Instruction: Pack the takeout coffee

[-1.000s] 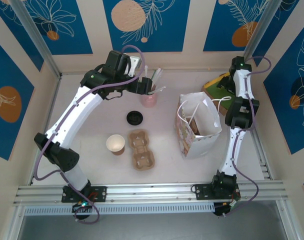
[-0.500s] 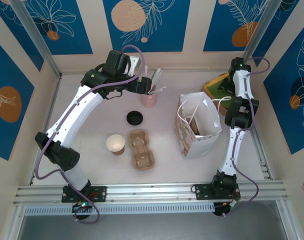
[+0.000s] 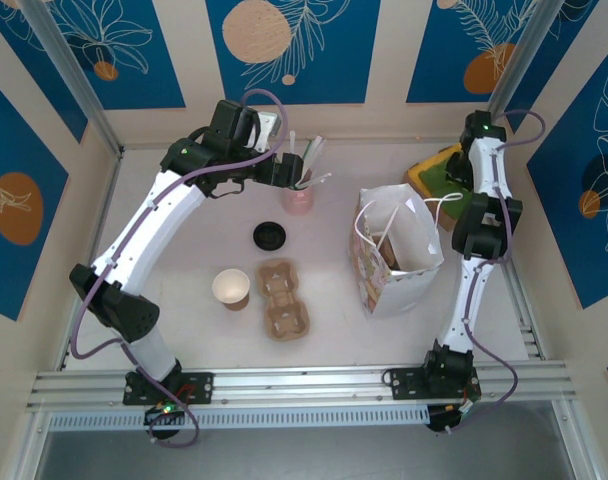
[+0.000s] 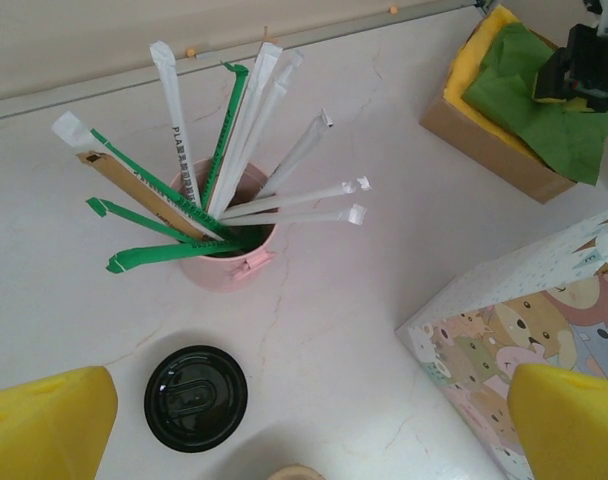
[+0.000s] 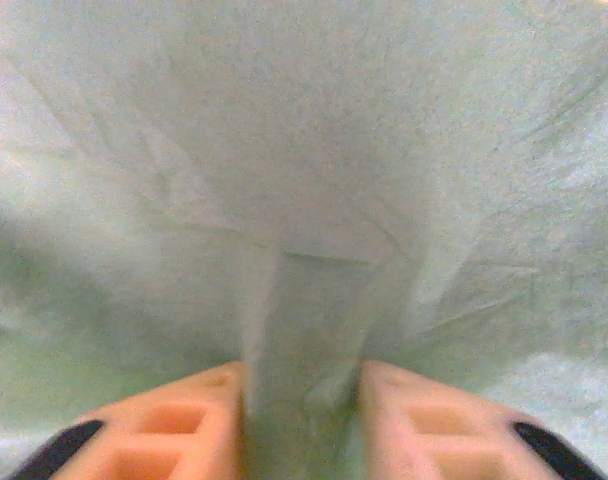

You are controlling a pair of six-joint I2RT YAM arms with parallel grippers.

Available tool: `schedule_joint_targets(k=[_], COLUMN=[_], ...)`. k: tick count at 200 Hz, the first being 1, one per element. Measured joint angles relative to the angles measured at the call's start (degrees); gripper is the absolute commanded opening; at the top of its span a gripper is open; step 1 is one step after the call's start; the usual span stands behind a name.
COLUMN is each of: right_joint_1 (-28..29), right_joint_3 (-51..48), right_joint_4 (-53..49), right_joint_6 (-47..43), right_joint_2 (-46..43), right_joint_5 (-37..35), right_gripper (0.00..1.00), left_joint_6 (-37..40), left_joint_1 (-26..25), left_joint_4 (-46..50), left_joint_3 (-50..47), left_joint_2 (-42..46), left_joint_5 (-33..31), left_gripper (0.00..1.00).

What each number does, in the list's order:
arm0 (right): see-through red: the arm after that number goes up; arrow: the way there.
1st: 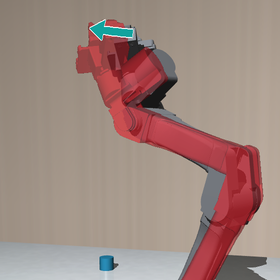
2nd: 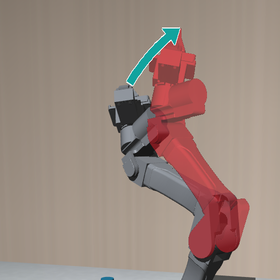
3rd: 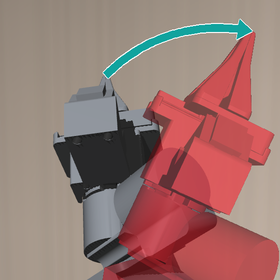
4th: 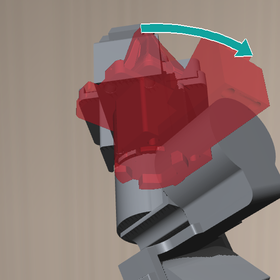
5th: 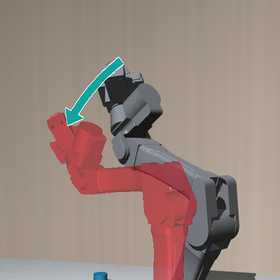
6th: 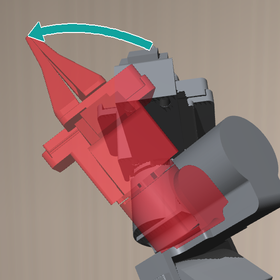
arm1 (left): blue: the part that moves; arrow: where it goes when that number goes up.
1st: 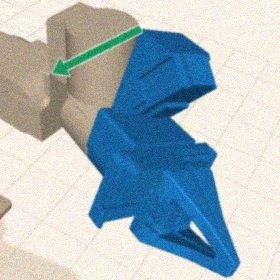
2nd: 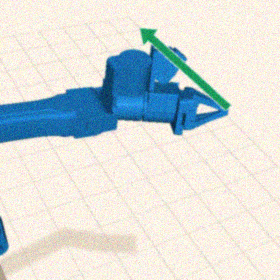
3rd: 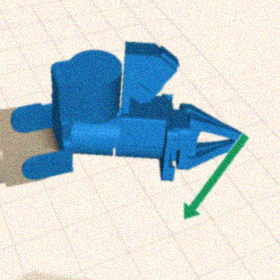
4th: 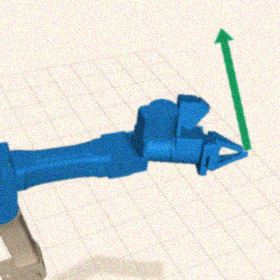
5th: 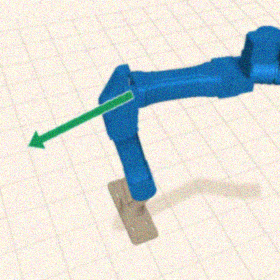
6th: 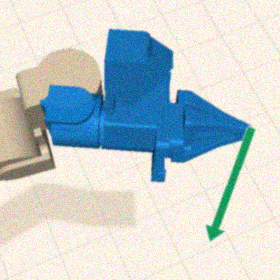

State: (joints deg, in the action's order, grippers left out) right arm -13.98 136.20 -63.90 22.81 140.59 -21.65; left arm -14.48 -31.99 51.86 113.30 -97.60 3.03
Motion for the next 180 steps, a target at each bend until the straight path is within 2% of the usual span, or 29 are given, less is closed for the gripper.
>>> schedule_joint_targets(k=[25,34,105,180], right_joint_1=[0.07,0.11,0.39,1.25], right_joint_3=[-1.77,-2.25,-9.25,-14.71], right_joint_4=[0.09,0.04,0.68,2.71], right_joint_6=[0.46,0.44,0.79,1.29], right_joint_2=[-3.5,-4.55,-11.98,-25.59], right_joint_5=[-0.04,-0.04,0.44,2.1], right_gripper=[0.08,0.0,0.0,0.0], left_joint_6=[-0.24,-0.26,-0.28,-0.76], left_joint_1=[0.0,0.0,0.13,0.37], left_joint_4=[-0.02,-0.02,-0.07,-1.16], left_joint_3=[-0.22,-0.39,-1.79,-4.31], left_joint_2=[0.02,0.02,0.04,1.88], left_joint_5=[0.26,0.44,1.51,3.28], left_gripper=[1.0,1.0,1.0,1.0])
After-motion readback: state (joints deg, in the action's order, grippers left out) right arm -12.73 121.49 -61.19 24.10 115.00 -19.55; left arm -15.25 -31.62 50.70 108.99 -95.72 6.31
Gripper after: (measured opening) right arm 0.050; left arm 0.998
